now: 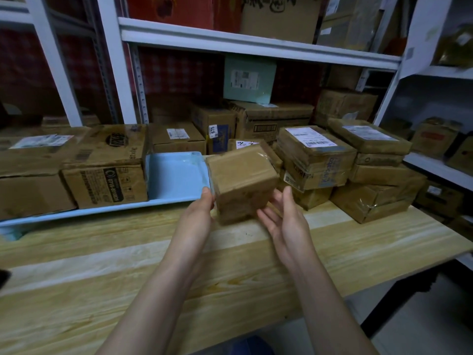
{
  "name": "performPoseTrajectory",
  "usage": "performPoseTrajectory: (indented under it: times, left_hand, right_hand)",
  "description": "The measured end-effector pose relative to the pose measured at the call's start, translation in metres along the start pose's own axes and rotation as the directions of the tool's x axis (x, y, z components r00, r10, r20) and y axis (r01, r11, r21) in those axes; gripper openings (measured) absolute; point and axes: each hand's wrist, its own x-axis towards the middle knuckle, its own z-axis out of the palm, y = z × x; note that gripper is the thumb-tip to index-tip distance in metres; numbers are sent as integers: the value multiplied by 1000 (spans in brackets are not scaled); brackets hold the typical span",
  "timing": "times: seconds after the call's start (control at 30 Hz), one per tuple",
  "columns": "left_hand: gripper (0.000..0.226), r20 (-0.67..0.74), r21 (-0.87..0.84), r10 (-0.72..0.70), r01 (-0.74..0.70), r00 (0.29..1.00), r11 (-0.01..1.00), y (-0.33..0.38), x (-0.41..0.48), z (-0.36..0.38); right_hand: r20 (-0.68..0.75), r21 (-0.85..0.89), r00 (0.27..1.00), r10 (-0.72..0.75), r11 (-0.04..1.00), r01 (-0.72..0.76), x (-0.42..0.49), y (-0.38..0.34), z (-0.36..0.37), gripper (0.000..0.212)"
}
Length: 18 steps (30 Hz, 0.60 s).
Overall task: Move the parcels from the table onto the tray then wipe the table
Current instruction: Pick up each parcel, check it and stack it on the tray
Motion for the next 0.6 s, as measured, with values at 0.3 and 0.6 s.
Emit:
performPoseTrajectory:
  times: [0.3, 0.6]
  left_hand:
    - [46, 37, -51, 14, -12, 999, 999, 11, -8, 16]
    - [24, 71, -138, 62, -52, 996, 989, 19, -17, 18]
  right_hand:
    - [-53, -21, 998, 17, 1000, -18, 6, -7, -22, 35]
    - [-46, -54, 998, 33, 998, -36, 5, -11, -20, 67]
